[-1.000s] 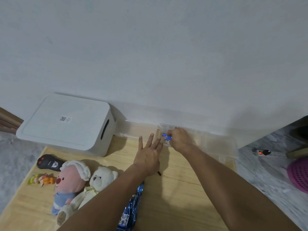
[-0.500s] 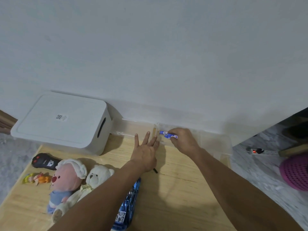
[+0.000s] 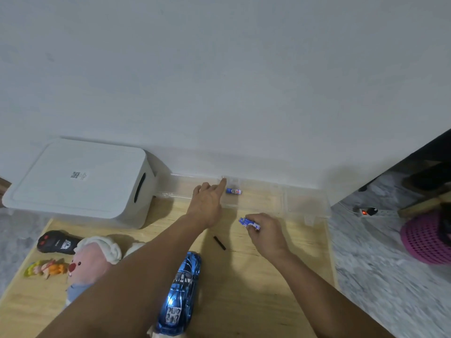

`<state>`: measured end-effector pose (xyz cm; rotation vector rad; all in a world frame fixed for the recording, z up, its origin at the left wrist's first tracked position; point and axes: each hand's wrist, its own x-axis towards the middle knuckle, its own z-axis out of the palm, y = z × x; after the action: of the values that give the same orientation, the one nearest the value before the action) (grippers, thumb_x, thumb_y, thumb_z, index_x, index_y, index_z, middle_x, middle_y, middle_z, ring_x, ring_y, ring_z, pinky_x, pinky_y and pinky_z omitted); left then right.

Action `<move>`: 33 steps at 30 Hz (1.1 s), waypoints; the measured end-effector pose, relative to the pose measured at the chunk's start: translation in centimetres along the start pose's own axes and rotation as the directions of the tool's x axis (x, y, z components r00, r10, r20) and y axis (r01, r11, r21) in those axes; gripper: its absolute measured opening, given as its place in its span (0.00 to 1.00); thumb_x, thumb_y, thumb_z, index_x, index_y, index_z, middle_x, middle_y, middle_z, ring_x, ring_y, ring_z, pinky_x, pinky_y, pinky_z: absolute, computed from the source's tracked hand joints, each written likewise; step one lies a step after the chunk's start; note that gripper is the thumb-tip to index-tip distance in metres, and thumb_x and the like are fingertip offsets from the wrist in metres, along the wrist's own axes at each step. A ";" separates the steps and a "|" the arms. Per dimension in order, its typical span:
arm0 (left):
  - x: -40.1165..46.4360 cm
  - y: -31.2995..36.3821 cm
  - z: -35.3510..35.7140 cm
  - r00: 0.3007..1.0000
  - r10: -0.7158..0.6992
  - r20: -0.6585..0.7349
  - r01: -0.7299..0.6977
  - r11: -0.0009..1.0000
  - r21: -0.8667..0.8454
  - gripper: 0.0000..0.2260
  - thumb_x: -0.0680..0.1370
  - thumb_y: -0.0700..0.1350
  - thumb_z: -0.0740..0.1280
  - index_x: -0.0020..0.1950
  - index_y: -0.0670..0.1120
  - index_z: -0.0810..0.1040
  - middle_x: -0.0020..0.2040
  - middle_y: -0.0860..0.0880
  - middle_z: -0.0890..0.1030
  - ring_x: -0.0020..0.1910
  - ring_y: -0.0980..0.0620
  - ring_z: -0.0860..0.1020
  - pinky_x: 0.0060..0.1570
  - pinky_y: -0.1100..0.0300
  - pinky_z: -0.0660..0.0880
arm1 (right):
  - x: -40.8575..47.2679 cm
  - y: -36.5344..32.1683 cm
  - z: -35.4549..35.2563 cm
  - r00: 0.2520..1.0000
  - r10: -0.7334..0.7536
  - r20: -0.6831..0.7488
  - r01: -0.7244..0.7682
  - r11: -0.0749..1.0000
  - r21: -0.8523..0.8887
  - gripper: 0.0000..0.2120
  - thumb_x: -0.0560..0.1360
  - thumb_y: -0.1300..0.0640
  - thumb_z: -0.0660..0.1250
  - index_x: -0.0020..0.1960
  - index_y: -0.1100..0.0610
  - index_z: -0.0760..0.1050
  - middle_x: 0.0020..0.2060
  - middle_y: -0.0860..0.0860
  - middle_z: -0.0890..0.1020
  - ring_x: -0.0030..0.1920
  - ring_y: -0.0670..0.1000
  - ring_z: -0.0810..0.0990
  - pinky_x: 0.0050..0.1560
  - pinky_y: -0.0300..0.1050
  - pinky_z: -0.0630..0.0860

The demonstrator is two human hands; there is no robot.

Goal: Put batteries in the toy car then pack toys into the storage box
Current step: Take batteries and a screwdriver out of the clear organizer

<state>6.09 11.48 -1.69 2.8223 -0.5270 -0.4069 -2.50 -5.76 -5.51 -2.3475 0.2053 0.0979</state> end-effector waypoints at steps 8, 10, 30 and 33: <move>2.1 -1.1 0.3 0.998 0.061 -0.020 -0.057 0.988 0.143 0.28 0.79 0.49 0.65 0.76 0.48 0.58 0.61 0.50 0.77 0.63 0.47 0.68 0.66 0.56 0.62 | -1.1 0.6 1.8 0.994 0.097 -0.050 -0.095 0.995 0.040 0.09 0.71 0.68 0.67 0.49 0.59 0.80 0.43 0.52 0.83 0.44 0.53 0.79 0.45 0.44 0.76; 2.2 -1.2 0.4 0.995 0.086 -0.053 -0.075 0.981 0.180 0.27 0.79 0.50 0.65 0.75 0.48 0.60 0.62 0.50 0.75 0.63 0.46 0.67 0.66 0.56 0.61 | -1.1 0.7 2.1 0.995 0.049 -0.086 -0.050 0.999 -0.015 0.11 0.71 0.69 0.66 0.50 0.60 0.81 0.44 0.53 0.83 0.45 0.54 0.79 0.46 0.43 0.74; 2.6 -1.9 0.5 0.994 0.101 -0.035 -0.096 0.989 0.115 0.26 0.75 0.53 0.69 0.72 0.51 0.68 0.70 0.52 0.70 0.71 0.49 0.62 0.73 0.50 0.52 | 5.2 -3.8 0.6 0.951 -0.244 -0.188 0.188 0.944 -0.272 0.12 0.71 0.68 0.63 0.51 0.61 0.81 0.44 0.55 0.84 0.47 0.57 0.79 0.52 0.46 0.73; 2.5 -1.9 0.4 0.995 0.092 -0.029 -0.088 0.990 0.109 0.26 0.75 0.52 0.68 0.72 0.51 0.68 0.72 0.52 0.69 0.72 0.49 0.61 0.74 0.50 0.51 | 7.2 -4.5 0.4 0.999 -0.013 0.050 0.030 0.934 -0.357 0.11 0.76 0.64 0.59 0.53 0.61 0.79 0.49 0.58 0.83 0.52 0.60 0.79 0.50 0.46 0.73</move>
<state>8.82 12.13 -3.12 2.8887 -0.6854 -0.3213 5.39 -3.20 -3.62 -2.7072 0.1479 0.1944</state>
